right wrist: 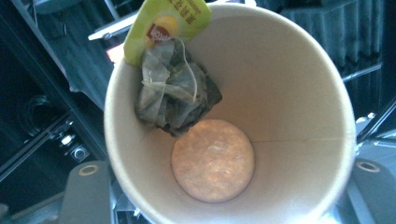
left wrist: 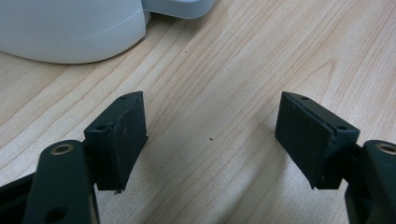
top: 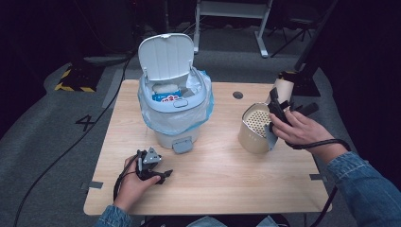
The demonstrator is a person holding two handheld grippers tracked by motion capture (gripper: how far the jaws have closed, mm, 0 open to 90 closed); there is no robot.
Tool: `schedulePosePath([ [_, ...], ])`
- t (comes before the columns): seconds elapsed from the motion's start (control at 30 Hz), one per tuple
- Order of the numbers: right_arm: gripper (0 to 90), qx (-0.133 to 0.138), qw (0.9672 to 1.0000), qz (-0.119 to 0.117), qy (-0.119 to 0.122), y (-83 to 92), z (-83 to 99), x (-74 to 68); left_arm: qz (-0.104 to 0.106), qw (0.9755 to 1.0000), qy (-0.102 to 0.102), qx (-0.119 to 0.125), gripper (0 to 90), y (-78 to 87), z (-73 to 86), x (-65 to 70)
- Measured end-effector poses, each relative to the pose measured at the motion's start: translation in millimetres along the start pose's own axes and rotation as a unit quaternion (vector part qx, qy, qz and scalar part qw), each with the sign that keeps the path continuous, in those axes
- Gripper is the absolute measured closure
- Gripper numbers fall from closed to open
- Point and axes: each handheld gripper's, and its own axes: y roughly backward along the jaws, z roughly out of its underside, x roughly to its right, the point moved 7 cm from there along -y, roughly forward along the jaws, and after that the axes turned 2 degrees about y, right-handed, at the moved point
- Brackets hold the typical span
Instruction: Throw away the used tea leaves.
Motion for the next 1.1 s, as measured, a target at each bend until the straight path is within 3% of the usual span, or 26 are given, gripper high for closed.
schedulePosePath([
  [0.13,33.3,-0.007,0.9998,0.018,-0.006,-0.7,9.0,8.2,0.0,1.0,-0.001,0.0,24.9,0.0,0.0,0.1],
  [0.2,33.4,-0.038,0.9984,0.015,-0.038,-3.1,23.8,8.5,0.0,1.0,-0.001,-0.001,24.9,0.0,0.0,0.0],
  [0.23,33.4,-0.032,0.9991,0.022,-0.013,-5.2,14.9,7.7,0.0,1.0,0.001,0.0,24.9,-0.2,-0.2,0.1],
  [0.27,33.5,0.004,0.9981,0.042,0.045,-2.0,-6.1,5.3,0.0,1.0,0.001,0.0,24.8,-0.4,-0.2,0.2],
  [0.3,33.5,0.006,0.9986,0.022,0.048,0.9,-9.0,-0.3,0.0,1.0,0.0,0.0,24.8,-0.3,-0.2,0.2],
  [0.33,33.5,-0.003,0.9989,-0.045,0.011,4.0,-3.4,-1.0,0.0,1.0,-0.002,-0.001,24.8,0.1,0.2,0.1],
  [0.37,33.5,-0.015,0.9998,0.006,0.005,0.0,1.2,5.6,0.0,1.0,-0.001,-0.001,24.8,0.2,0.3,0.4],
  [0.4,33.5,-0.02,0.9995,0.026,0.001,-2.3,0.5,5.3,0.0,1.0,-0.001,-0.001,24.8,0.1,0.2,0.2],
  [0.43,33.5,-0.015,0.9995,0.022,0.016,-2.5,-0.2,6.1,0.0,1.0,0.0,-0.001,24.7,0.0,0.1,0.4],
  [0.47,33.4,-0.01,0.9998,0.012,0.01,-2.2,-0.3,3.3,0.0,1.0,0.0,-0.001,24.5,-0.1,0.0,0.3],
  [0.5,33.4,-0.023,0.9996,0.014,0.005,-1.0,3.9,4.3,0.0,1.0,0.0,-0.001,24.5,-0.2,0.0,0.4],
  [0.53,33.2,-0.019,0.9996,0.022,0.003,-2.0,5.4,5.8,0.001,1.0,0.0,-0.001,24.5,-0.2,0.0,0.3],
  [0.57,33.1,-0.027,0.9993,0.025,0.002,-2.1,10.8,7.0,0.0,1.0,0.0,-0.001,24.5,-0.2,0.0,0.4],
  [0.63,33.4,-0.051,0.9986,0.009,-0.015,-6.5,19.9,7.5,0.001,1.0,0.001,0.0,24.5,-0.4,-0.3,0.3],
  [0.67,33.4,-0.02,0.9997,0.015,0.003,-8.1,6.4,3.8,0.0,1.0,-0.001,-0.001,24.5,-0.5,-0.4,0.2],
  [0.7,33.4,-0.012,0.9995,0.013,0.025,-7.9,3.2,3.1,0.0,1.0,-0.002,-0.001,24.4,-0.4,-0.2,0.3],
  [0.73,33.4,-0.026,0.9995,-0.018,-0.009,-6.2,7.3,0.1,0.0,1.0,-0.002,-0.001,24.4,-0.1,0.0,0.4],
  [0.77,33.3,-0.013,0.9997,0.019,0.001,-6.4,-1.0,5.2,0.001,1.0,-0.001,-0.001,24.4,-0.2,0.0,0.5],
  [0.83,32.9,-0.016,0.9999,-0.001,-0.006,-5.8,2.6,6.3,0.001,1.0,0.001,0.0,24.3,-0.6,-0.4,0.3],
  [0.9,32.6,-0.016,0.9997,0.018,-0.004,-8.5,7.8,11.7,0.0,1.0,-0.001,-0.001,24.3,-0.6,-0.5,0.1],
  [0.93,32.6,-0.024,0.9993,0.015,-0.025,-10.5,16.3,12.0,0.0,1.0,-0.001,-0.001,24.3,-0.6,-0.5,0.1],
  [0.97,33.1,-0.049,0.9983,0.007,-0.031,-13.2,21.5,11.5,0.0,1.0,-0.001,-0.001,24.3,-0.6,-0.5,0.1],
  [1.03,33.4,0.005,0.9992,0.012,0.038,-14.9,-0.2,4.1,0.0,1.0,-0.001,-0.001,24.1,-0.8,-0.6,0.2],
  [1.07,33.6,-0.011,0.9991,-0.042,-0.001,-13.2,8.7,-2.7,0.0,1.0,-0.001,-0.001,24.1,-0.7,-0.5,0.2],
  [1.1,33.7,-0.038,0.9982,-0.028,-0.036,-16.3,16.5,0.5,0.001,1.0,-0.001,-0.001,24.2,-0.6,-0.5,0.2],
])
